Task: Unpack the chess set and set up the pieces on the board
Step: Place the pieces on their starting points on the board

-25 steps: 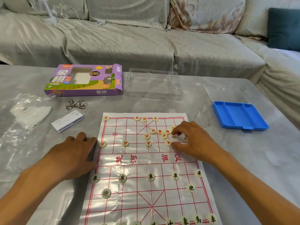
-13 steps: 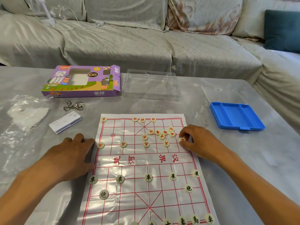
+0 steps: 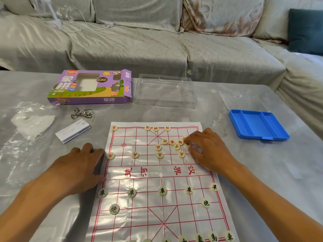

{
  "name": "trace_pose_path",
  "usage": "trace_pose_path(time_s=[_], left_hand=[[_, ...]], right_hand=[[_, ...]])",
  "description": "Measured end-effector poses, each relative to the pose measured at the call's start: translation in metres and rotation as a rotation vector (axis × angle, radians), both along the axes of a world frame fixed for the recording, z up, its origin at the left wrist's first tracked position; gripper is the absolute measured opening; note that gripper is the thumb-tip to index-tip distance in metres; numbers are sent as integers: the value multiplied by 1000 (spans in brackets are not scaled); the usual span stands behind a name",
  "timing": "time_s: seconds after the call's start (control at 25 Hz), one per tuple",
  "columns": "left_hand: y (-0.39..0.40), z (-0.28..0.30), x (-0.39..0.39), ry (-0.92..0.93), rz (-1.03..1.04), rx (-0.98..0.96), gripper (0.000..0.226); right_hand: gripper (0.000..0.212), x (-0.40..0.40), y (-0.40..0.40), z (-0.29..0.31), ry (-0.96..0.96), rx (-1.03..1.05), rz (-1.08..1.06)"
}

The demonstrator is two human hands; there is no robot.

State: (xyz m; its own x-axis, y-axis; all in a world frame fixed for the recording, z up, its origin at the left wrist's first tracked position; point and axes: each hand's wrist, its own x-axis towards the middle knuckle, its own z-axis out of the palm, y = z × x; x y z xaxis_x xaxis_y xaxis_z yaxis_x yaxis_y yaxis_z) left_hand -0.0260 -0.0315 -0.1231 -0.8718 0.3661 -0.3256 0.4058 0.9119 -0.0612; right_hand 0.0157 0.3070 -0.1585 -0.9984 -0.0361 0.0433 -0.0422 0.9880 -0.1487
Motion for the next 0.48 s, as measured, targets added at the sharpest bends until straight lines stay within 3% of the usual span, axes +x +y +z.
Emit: trace_pose_path(time_s=[0.48], left_hand=[[0, 0, 0, -6, 1, -1, 77]], right_hand=[[46, 2, 4, 17, -118, 68, 38]])
